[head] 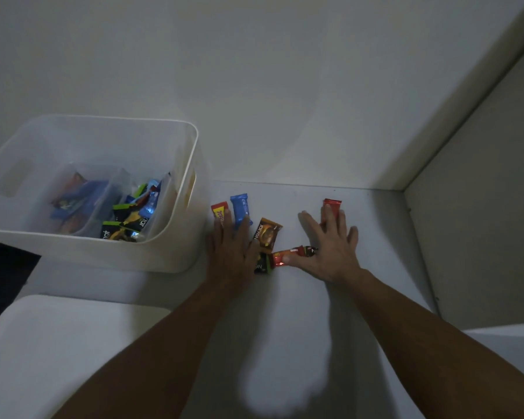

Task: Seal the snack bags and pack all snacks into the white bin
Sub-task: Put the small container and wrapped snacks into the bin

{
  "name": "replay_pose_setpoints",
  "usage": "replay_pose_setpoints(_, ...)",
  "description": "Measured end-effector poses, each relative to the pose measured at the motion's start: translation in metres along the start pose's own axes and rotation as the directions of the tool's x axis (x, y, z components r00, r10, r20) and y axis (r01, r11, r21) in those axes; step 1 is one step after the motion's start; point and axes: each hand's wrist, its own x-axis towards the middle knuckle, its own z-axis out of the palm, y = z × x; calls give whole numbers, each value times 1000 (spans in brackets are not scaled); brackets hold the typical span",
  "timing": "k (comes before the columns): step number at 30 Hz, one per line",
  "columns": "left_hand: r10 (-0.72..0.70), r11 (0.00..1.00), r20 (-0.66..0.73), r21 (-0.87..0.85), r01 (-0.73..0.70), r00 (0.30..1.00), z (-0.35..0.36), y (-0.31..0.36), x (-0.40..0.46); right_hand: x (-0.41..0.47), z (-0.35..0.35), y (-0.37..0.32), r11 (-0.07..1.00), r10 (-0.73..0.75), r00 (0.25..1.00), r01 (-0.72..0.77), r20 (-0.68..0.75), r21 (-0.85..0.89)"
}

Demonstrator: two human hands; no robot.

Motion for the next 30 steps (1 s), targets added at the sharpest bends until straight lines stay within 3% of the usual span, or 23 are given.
replay_pose_setpoints(3, -9, 1000, 14, 19, 9, 1000, -4, 3, 20, 7, -5, -1, 997, -72, 997, 71, -11, -28)
replay_pose_setpoints(7, 184, 973, -6, 143, -182, 983, 0, 2, 36, 10, -5, -1, 974, -209, 977, 204, -50, -95)
replay_pose_setpoints(9, 169, 979, 16, 113, -169, 986, 2, 0, 37, 10, -2, -1, 969, -240, 969, 234, -68, -78)
replay_pose_setpoints(12, 56, 998, 40, -23, -55, 998, 1, -2, 38, 10, 5, 1, 946, -321, 915, 323, -243, -33)
replay_pose_setpoints(15, 121, 989, -62, -75, -125, 991, 4, -7, 32, 6, 11, 2, 944, -289, 865, 330, -411, 30)
replay_pose_setpoints(18, 140, 982, -155, -106, -158, 978, 6, -8, 24, -1, 12, 3, 956, -204, 875, 275, -439, 103)
replay_pose_setpoints(23, 133, 965, -285, -182, -190, 949, 4, -4, 9, -13, 14, 5, 936, -200, 859, 309, -471, 167)
replay_pose_setpoints(27, 29, 962, -214, -259, -86, 976, 0, 1, -5, -21, 17, -3, 948, -89, 878, 219, -470, 230)
replay_pose_setpoints(30, 68, 985, -143, -148, -89, 987, 1, -1, -17, -19, 23, -14, 981, -94, 899, 157, -428, 113)
